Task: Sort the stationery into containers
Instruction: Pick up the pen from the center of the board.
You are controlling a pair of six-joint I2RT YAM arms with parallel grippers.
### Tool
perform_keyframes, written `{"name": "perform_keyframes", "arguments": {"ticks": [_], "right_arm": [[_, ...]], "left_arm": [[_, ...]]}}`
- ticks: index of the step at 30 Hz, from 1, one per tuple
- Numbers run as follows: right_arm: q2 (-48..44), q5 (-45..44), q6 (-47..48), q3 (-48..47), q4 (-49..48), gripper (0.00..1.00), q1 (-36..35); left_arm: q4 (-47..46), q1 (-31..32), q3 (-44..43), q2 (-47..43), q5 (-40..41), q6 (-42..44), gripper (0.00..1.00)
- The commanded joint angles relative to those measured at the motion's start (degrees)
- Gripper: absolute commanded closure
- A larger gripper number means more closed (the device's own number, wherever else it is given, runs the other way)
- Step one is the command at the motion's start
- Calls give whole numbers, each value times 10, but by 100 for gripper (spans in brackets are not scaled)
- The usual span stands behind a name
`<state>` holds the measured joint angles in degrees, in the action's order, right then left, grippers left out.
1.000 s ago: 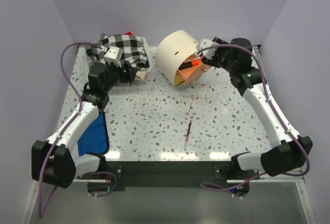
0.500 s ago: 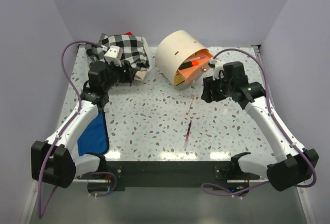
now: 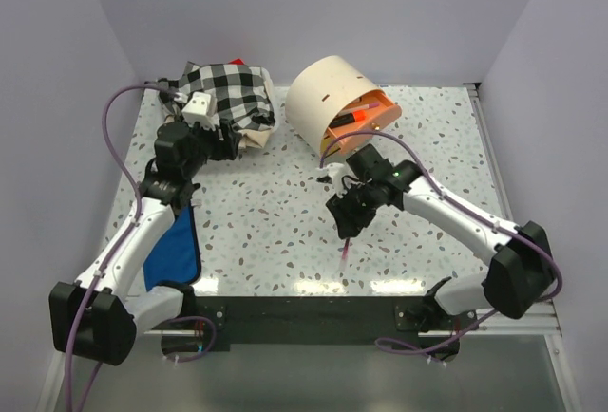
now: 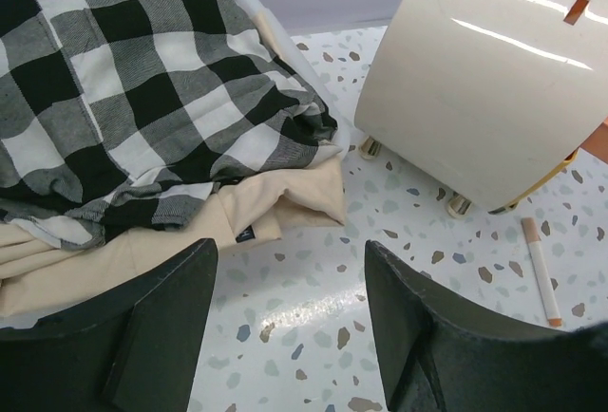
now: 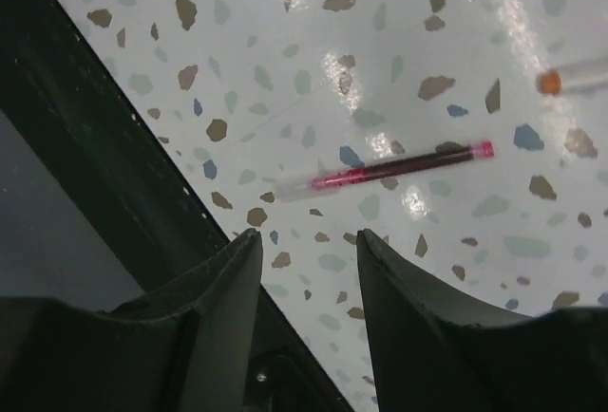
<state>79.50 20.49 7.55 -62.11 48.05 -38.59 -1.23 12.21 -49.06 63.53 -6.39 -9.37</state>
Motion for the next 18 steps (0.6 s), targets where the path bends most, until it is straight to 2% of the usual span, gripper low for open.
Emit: {"name": "perform_keyframes", "arguments": {"ticks": [1, 2, 3, 6, 9, 12, 15, 18], "right_arm": [[50, 67, 433, -76, 117, 52, -19], [55, 60, 503, -79, 133, 51, -19], [57, 46, 642, -75, 145, 50, -19], [52, -13, 817, -46, 134, 50, -19], [41, -35, 923, -10, 108, 51, -18], [30, -24, 991, 35, 45, 54, -18], [27, -4, 1035, 73, -3, 55, -19], [63, 12, 1044, 59, 12, 57, -19]], "left_arm": [[-42, -8, 26, -24, 8, 23, 32], [-46, -10, 30, -29, 8, 22, 32], [-52, -12, 32, -30, 2, 22, 32], [-64, -24, 37, -38, -17, 8, 32], [-67, -41, 42, -44, -30, -9, 32], [-64, -53, 47, -52, -34, -19, 32], [-58, -61, 47, -54, -38, -21, 32], [-54, -65, 46, -55, -40, -23, 32]]}}
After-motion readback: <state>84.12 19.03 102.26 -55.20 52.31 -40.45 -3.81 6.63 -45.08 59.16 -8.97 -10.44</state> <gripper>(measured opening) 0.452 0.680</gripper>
